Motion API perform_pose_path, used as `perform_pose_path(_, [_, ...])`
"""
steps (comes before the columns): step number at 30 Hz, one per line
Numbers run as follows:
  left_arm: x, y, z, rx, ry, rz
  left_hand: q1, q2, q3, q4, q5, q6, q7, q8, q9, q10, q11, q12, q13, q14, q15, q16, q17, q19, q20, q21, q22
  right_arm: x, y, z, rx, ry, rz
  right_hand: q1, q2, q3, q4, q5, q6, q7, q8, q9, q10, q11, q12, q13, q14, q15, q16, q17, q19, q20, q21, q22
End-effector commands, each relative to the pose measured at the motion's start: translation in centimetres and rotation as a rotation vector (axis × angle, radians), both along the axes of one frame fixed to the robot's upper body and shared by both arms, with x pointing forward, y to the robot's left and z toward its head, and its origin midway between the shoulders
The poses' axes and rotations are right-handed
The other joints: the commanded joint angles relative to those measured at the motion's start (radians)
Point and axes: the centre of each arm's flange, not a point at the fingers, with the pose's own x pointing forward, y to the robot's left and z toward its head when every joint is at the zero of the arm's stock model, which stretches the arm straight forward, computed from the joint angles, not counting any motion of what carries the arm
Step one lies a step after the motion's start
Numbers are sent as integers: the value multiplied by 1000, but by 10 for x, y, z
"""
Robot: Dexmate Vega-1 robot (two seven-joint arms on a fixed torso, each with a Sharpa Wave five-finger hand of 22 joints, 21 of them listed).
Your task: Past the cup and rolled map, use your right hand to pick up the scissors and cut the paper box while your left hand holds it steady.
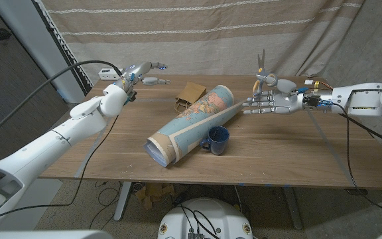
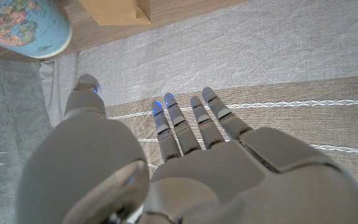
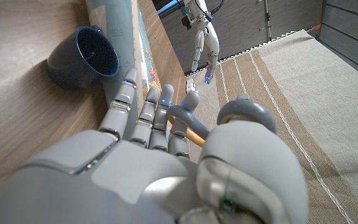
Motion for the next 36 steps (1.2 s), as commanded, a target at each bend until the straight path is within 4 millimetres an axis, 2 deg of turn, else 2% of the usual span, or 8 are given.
perform_pose_path(1, [6,-2,-9,138,-40,78,14,-2,1,-9,10,3,-6,2,3,-2,-6,4,0,-4,-171,1,1,-1,-90,-5,-1,1,4,1,3,0,-5,-7,1,3,-2,-2,0,42,5,3,7,1,-3,2,1,1,-3,0,10,0,2,3])
perform_pose_path(28, [20,-16,-28,296,-120,151,33,1,3,-12,22,3,-17,4,3,5,-16,11,0,-9,-173,6,1,10,-95,-15,-1,9,9,7,9,-11,-16,-7,2,5,-3,-3,-2,44,5,2,6,2,-11,5,0,6,-5,-7,10,0,1,2])
perform_pose_path(36, [24,-21,-33,336,-129,151,41,0,3,-12,28,0,-18,4,3,-16,-17,5,0,-25,-173,4,1,11,-97,-23,-1,10,8,8,10,-14,-24,-7,3,6,-3,-3,-2,43,6,2,7,3,-13,5,0,6,-6,-9,10,0,1,2])
